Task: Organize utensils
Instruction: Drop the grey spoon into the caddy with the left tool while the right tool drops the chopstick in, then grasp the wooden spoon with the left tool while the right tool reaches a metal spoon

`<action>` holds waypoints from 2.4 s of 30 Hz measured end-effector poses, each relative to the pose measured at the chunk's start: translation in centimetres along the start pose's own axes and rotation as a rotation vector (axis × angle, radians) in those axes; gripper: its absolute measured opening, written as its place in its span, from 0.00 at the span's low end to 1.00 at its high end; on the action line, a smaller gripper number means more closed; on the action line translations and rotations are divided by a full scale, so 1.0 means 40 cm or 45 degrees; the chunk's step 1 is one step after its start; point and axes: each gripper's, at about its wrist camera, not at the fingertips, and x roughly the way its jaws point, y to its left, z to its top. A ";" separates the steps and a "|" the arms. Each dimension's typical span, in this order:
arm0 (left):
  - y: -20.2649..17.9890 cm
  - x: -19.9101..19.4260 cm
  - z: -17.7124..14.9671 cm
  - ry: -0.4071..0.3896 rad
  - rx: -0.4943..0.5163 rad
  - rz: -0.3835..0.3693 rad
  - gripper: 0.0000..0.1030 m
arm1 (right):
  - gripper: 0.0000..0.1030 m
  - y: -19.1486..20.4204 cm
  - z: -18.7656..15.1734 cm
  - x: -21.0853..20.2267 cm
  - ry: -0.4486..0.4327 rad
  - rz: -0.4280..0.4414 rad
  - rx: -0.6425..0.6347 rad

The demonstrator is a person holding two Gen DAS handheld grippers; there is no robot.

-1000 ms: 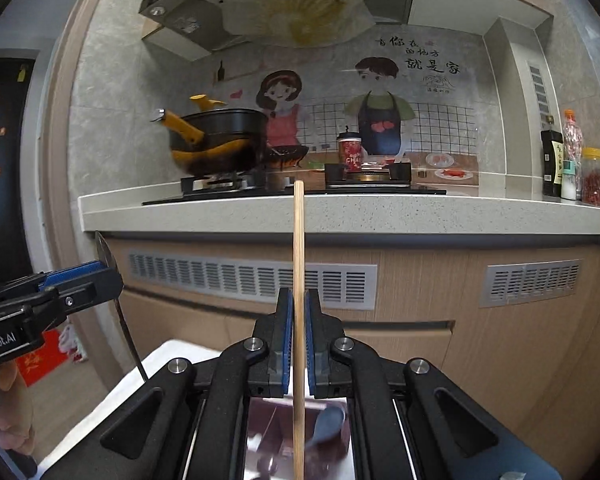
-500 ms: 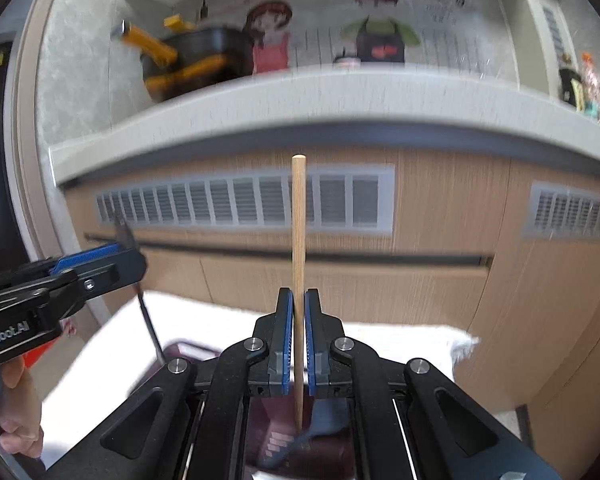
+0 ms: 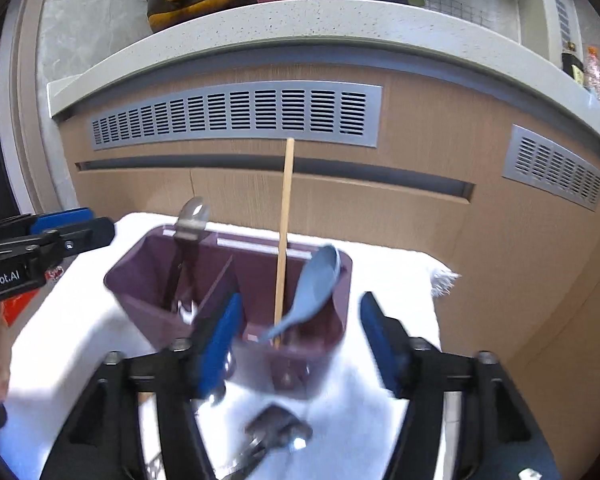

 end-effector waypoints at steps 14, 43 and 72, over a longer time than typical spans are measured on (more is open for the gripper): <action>0.062 -0.049 -0.234 0.240 -0.089 0.043 0.57 | 0.99 0.078 -0.183 -0.010 0.251 -0.168 -0.154; -0.052 0.183 -0.230 0.449 0.079 0.032 0.44 | 0.94 0.067 -0.254 -0.057 0.306 -0.077 -0.059; 0.062 -0.024 -0.277 0.302 -0.134 -0.164 0.29 | 0.26 0.220 -0.160 0.145 0.494 0.073 -0.066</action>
